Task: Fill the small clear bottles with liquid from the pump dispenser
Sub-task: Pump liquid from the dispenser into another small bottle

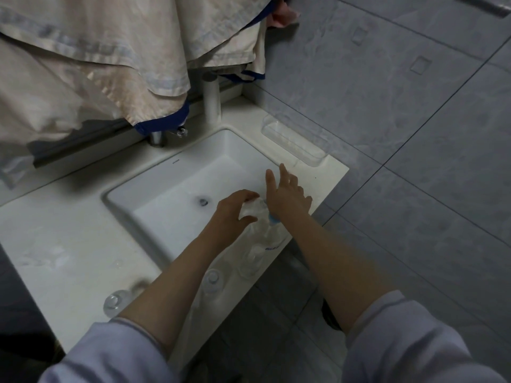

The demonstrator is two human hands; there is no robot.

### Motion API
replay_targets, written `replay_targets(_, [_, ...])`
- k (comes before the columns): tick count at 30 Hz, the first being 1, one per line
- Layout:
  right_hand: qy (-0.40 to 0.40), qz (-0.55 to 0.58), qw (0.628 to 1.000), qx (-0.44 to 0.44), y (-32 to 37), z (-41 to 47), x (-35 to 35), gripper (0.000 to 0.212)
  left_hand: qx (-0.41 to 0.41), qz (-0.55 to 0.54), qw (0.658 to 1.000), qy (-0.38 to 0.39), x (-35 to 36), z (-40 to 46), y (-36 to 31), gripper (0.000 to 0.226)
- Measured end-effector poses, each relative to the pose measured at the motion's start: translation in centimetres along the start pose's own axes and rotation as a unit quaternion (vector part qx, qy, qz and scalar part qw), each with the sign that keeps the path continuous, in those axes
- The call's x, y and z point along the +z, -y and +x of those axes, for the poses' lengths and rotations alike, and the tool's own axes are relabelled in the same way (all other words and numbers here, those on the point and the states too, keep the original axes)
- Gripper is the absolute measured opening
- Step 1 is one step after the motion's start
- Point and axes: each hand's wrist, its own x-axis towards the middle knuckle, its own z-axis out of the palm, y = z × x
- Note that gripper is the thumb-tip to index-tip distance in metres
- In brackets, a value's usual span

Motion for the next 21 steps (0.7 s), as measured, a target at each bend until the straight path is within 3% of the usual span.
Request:
replay_targets(11, [-0.013, 0.002, 1.000, -0.014, 0.11, 0.19, -0.54, 0.073, -0.012, -0.005, 1.000, 0.014, 0.10, 0.26, 0.08, 0.055])
replay_targets(14, [-0.006, -0.008, 1.000, -0.010, 0.04, -0.16, 0.03, 0.073, 0.001, 0.012, 1.000, 0.002, 0.17, 0.13, 0.45, 0.045])
replay_targets(21, [-0.029, -0.005, 0.999, -0.032, 0.23, 0.43, -0.71, 0.074, -0.004, 0.005, 1.000, 0.003, 0.16, 0.53, 0.51, 0.046])
